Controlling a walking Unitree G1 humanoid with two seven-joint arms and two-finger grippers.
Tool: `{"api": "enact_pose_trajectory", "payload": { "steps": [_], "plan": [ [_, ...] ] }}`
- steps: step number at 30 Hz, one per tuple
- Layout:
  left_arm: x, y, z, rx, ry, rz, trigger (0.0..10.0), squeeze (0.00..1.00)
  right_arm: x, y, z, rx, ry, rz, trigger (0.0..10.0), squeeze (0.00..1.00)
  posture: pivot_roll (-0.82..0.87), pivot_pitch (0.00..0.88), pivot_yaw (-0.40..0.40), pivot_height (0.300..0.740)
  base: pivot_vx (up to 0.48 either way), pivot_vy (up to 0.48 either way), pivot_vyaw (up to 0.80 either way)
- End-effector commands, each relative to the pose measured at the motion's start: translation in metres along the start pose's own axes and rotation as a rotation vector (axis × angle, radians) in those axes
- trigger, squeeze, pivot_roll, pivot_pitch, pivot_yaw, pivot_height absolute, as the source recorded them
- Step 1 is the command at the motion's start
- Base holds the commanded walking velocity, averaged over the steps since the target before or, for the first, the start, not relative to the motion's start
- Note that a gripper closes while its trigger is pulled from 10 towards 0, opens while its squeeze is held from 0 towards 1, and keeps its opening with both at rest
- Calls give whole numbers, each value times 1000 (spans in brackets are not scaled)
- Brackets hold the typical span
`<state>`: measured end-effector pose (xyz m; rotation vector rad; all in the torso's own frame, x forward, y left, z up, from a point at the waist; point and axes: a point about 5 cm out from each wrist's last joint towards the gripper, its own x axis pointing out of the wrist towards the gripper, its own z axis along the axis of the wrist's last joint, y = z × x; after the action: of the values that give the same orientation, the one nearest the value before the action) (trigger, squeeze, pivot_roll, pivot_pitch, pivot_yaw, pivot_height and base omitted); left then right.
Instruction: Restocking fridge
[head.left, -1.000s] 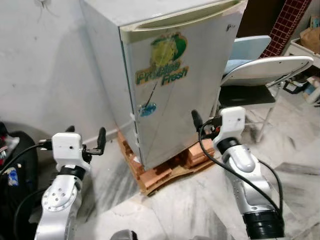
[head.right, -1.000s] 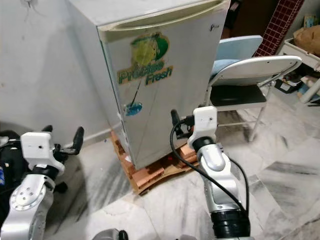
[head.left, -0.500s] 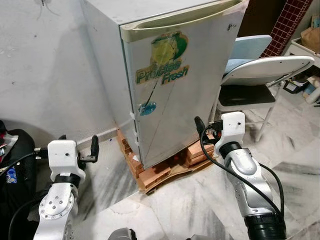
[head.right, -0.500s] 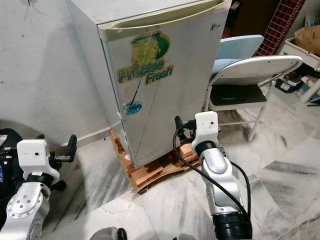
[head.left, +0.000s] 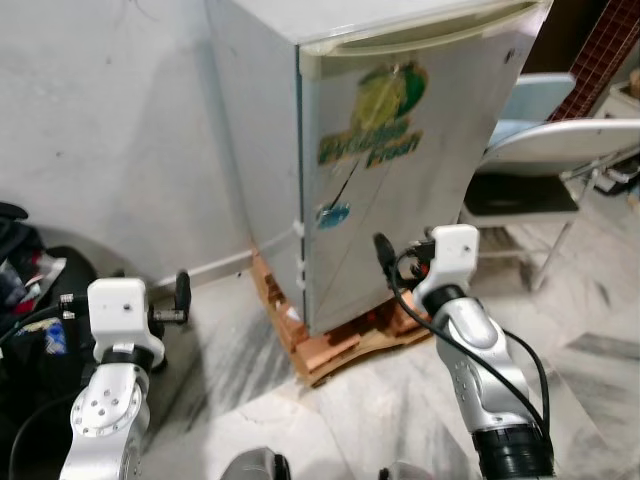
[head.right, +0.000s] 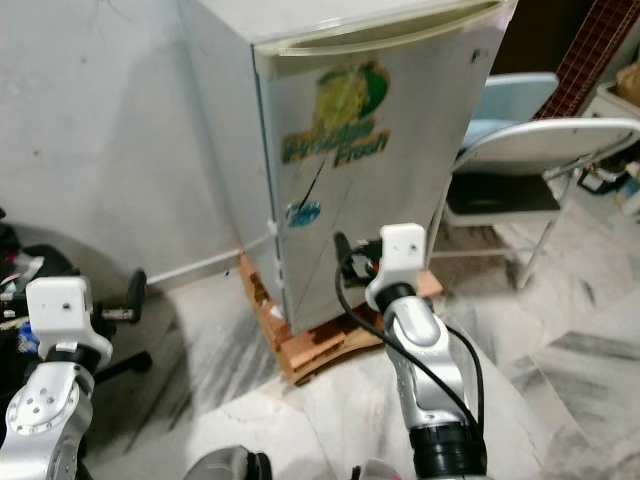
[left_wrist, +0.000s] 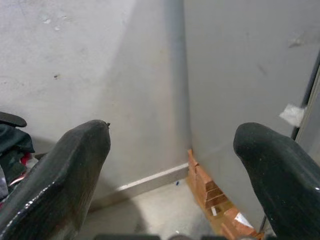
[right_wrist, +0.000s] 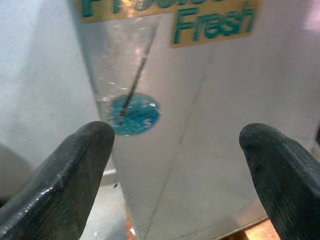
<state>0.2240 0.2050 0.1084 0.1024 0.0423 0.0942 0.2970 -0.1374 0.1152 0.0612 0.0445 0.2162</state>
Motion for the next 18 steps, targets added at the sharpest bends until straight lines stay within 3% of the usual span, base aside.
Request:
{"api": "enact_pose_trajectory", "payload": {
  "steps": [1, 18],
  "plan": [
    [0, -5, -2, -2, 12, -26, 10000, 0, -3, -9, -1, 3, 13, -24, 10000, 0, 18, 71, 21, 740, 0, 480, -800],
    [1, -13, -2, 4, -4, -85, 10000, 0, 0, -16, 1, -15, 14, -41, 10000, 0, 15, 85, 20, 740, 0, 472, -800]
  ]
}}
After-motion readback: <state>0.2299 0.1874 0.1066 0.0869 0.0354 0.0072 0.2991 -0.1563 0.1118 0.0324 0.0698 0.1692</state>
